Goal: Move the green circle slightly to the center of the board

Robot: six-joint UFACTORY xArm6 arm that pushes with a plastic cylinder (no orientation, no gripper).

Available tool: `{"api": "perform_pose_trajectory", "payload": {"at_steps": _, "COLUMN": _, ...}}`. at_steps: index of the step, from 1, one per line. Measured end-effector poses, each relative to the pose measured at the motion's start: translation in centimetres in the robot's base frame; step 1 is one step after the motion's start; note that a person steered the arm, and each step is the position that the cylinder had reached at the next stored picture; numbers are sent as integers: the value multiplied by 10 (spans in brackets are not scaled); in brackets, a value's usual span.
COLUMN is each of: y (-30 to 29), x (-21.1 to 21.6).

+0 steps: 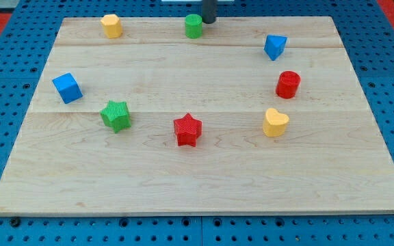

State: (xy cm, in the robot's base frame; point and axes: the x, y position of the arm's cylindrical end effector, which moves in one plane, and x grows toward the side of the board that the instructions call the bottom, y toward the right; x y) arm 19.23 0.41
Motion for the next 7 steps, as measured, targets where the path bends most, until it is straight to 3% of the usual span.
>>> {"api": "perform_pose_trajectory", "payload": {"at_steps": 3, "y": -52, "x": 3}}
{"api": "perform_pose_trajectory", "payload": {"at_steps": 5, "y": -33, "x": 46}}
{"api": "perform_pose_trajectory", "payload": {"at_steps": 7, "y": -55, "x": 0}}
